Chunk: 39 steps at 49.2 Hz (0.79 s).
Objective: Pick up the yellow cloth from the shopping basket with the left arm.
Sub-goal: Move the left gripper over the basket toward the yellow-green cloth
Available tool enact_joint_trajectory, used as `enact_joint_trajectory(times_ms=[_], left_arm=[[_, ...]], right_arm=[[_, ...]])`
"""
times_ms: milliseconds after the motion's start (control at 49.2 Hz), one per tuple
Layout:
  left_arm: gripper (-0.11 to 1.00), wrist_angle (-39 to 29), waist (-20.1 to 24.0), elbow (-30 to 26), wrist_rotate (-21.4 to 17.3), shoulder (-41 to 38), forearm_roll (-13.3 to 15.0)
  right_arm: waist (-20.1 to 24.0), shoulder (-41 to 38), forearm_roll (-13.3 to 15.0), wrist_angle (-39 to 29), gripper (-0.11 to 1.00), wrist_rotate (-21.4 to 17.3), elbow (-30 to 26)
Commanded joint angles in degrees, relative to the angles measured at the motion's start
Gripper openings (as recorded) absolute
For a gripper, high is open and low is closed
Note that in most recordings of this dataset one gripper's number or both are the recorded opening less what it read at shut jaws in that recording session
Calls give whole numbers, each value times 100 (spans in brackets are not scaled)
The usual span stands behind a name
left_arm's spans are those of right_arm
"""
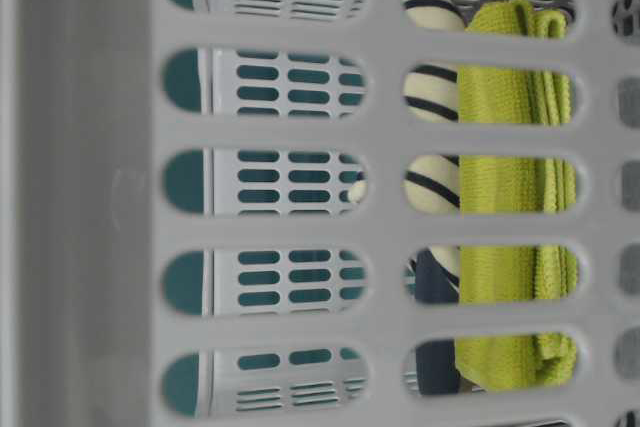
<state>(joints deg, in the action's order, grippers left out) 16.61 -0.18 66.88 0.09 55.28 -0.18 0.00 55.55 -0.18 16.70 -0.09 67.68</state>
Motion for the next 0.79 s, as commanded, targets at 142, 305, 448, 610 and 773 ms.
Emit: enact_joint_trajectory(times_ms=[142, 305, 448, 610, 773], left_arm=[[0, -1573, -114, -1099, 255, -299, -229], [0, -2883, -132, -2013, 237, -809, -237], [0, -3867, -211, -2865, 193, -1485, -237], [0, -4808, -237, -3647, 193, -2294, -237], [1, -5256, -264, -4254, 202, -3076, -237]], right_arm=[[35, -35, -105, 35, -1, -211, -114], [35, -35, -97, -9, -1, -580, -114], [35, -26, -97, -325, 0, -624, -132], [35, 18, -97, -606, 12, -624, -211], [35, 88, -97, -791, 54, -642, -246]])
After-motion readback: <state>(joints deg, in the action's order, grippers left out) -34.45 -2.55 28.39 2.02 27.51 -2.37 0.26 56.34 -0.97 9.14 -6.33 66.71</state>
